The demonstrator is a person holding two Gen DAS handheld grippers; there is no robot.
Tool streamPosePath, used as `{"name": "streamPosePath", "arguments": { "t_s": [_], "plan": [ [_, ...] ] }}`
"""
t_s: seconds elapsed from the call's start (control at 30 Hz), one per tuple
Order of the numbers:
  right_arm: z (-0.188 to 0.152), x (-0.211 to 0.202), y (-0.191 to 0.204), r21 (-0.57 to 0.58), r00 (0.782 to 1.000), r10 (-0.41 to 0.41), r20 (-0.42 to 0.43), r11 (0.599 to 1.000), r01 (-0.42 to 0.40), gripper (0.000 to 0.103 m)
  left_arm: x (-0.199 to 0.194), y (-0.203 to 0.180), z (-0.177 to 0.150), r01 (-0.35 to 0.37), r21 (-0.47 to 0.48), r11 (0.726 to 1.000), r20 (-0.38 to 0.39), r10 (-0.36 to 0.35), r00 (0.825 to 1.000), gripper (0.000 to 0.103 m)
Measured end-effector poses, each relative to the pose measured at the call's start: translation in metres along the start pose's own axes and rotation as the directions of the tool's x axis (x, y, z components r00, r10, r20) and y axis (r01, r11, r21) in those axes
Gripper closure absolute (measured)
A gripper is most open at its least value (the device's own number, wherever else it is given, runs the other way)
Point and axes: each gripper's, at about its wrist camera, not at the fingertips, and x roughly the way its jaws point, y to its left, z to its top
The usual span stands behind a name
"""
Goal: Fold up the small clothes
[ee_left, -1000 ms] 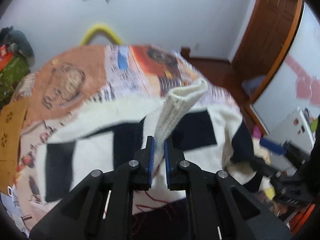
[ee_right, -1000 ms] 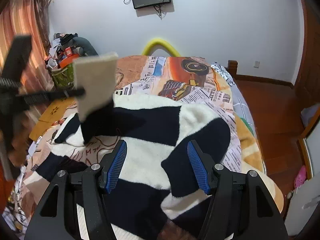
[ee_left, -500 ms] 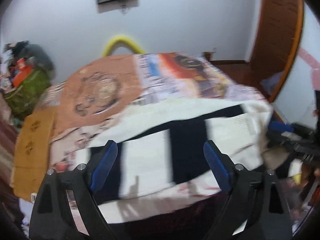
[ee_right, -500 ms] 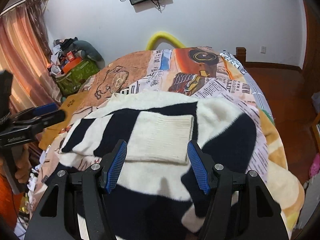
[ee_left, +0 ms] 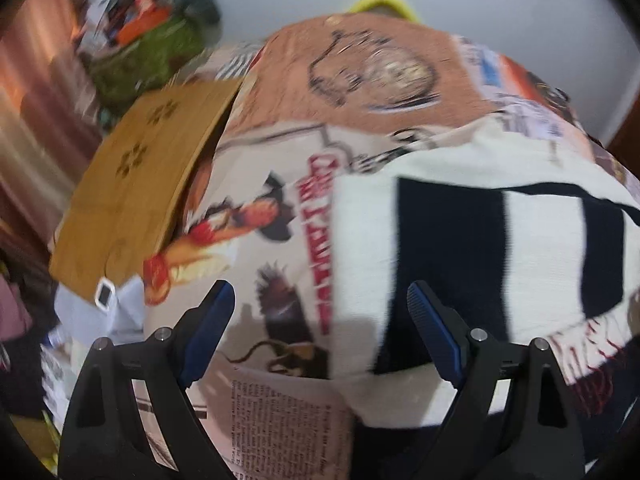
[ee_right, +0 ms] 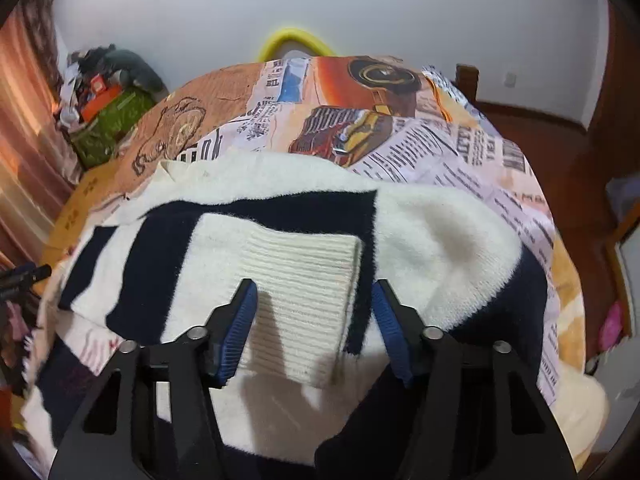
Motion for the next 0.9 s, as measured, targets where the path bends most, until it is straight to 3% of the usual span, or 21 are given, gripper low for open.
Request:
{"name": "streamPosePath", "arguments": {
  "t_s": [0.03,0.17,0.33,0.43,0.53,0.67,0.77,0.9],
  "plan": [
    [0.0,0.0,0.001,-0.01,1.0,0.002,0.002,1.0,-0.002,0.072,0.008,0.005,-0.003,0.011,-0.025,1.0,-0.018,-0.011,1.0,0.015],
    [0.003,-0.004,-0.001,-0.013,1.0,0.013,0.014,1.0,-0.013,0.096,0.025,0.008,-0.011,0.026,-0.045,0.999,-0.064,-0.028,0.998,0.015],
    [0.015,-0.015,-0.006,-0.013,0.998,0.003,0.063,1.0,-0.002,0.1,0.03,-0.006,-0.016,0.021,-0.006,1.0,-0.077,-0.021,0.997,0.015],
    [0.022,-0.018,-0.014,-0.004,0.995,-0.055,0.086,0.998,0.056,0.1,0.028,-0.011,-0.014,0.036,-0.001,0.999,-0.076,-0.036,0.996,0.015],
    [0.022,-0.006,-0.021,0.006,0.995,-0.092,0.025,0.996,0.092,0.099,0.026,-0.019,-0.014,0.063,0.01,0.998,-0.078,-0.062,0.995,0.015],
    [0.011,-0.009,-0.02,0.027,1.0,-0.024,0.02,0.999,0.024,0.098,0.029,-0.03,-0.02,0.054,0.052,0.997,-0.079,-0.05,0.996,0.013],
    [0.006,-0.016,-0.013,0.038,1.0,0.018,0.025,0.999,-0.019,0.087,0.031,-0.034,-0.02,0.028,0.05,0.998,-0.075,-0.024,0.997,0.011],
    [-0.003,-0.023,-0.002,0.034,0.998,0.053,0.046,0.998,-0.054,0.063,0.028,-0.037,-0.024,0.01,0.061,0.998,-0.071,-0.006,0.997,0.011]
  ]
}}
